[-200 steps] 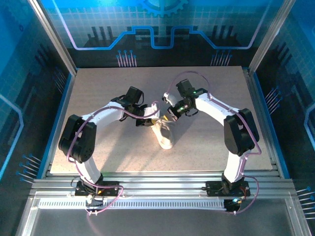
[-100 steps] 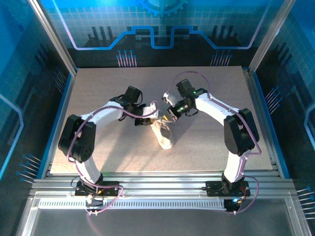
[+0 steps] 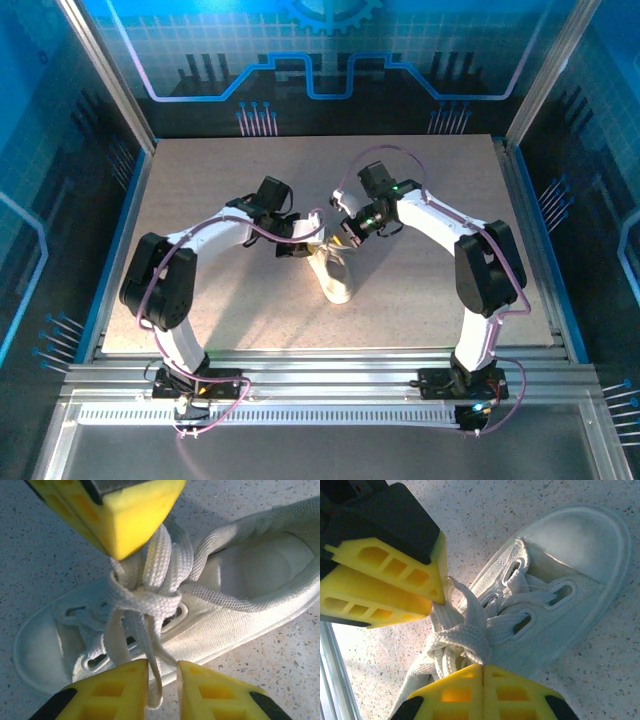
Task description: Tie the shoes
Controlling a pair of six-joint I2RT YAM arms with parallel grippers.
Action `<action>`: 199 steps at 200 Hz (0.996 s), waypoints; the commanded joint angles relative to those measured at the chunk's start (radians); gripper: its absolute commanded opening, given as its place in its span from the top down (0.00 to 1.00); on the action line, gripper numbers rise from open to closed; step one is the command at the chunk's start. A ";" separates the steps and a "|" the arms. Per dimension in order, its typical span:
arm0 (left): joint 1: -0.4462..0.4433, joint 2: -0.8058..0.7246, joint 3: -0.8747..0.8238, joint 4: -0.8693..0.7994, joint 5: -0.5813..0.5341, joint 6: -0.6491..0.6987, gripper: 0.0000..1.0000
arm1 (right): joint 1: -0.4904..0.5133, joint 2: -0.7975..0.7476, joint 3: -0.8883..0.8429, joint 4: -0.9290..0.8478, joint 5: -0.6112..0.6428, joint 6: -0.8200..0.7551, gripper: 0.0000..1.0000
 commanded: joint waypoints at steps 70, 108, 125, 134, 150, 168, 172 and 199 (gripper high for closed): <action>0.009 -0.019 0.009 -0.043 0.002 0.017 1.00 | 0.005 0.021 0.020 -0.022 0.022 -0.012 0.97; 0.040 -0.060 -0.020 -0.050 0.013 0.014 1.00 | -0.001 0.013 0.008 -0.016 0.031 -0.014 0.97; 0.050 -0.070 -0.030 -0.050 0.015 0.009 1.00 | -0.004 0.012 0.006 -0.015 0.034 -0.015 0.97; 0.053 -0.073 -0.034 -0.049 0.014 0.008 1.00 | -0.005 0.012 0.004 -0.013 0.034 -0.015 0.97; 0.054 -0.071 -0.035 -0.053 0.013 0.007 1.00 | -0.007 0.013 0.003 -0.012 0.038 -0.015 0.97; 0.055 -0.065 -0.036 -0.057 -0.001 0.004 1.00 | -0.008 0.013 0.001 -0.009 0.042 -0.017 0.97; 0.056 -0.066 -0.037 -0.058 -0.004 0.003 1.00 | -0.007 0.013 0.000 -0.007 0.042 -0.016 0.97; 0.058 -0.075 -0.057 -0.055 -0.007 0.000 1.00 | -0.008 0.013 -0.003 -0.007 0.050 -0.015 0.97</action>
